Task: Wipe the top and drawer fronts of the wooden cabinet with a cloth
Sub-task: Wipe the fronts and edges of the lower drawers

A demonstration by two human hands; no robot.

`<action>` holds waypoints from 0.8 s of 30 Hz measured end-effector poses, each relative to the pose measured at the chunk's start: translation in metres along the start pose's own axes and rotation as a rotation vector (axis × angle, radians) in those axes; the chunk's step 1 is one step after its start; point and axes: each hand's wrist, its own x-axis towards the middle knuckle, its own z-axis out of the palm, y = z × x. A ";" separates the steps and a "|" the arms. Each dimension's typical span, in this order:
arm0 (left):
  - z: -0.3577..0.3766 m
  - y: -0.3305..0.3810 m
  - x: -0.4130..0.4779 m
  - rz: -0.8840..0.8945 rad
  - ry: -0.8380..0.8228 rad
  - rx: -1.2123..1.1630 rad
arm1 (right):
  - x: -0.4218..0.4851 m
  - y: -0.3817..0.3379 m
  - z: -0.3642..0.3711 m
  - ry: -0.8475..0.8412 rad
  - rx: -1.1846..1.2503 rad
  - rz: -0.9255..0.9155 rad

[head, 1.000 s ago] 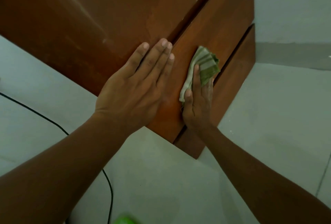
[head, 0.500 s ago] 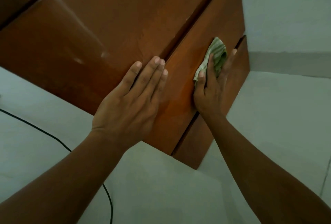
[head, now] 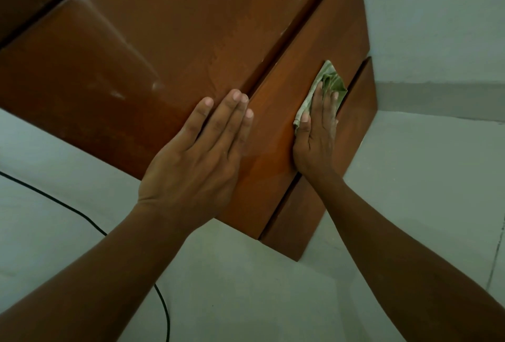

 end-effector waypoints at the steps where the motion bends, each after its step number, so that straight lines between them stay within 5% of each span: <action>1: 0.000 0.000 0.000 0.000 0.004 -0.001 | 0.002 0.001 -0.001 -0.010 0.006 0.011; 14: 0.001 0.001 0.000 -0.012 0.015 0.004 | 0.071 0.008 -0.027 -0.057 0.052 0.234; 18: 0.000 0.001 0.001 -0.012 0.025 0.014 | 0.023 -0.025 -0.027 0.015 0.088 0.122; 24: -0.005 0.003 0.002 -0.014 -0.002 0.022 | -0.096 -0.080 -0.009 -0.169 0.188 -0.082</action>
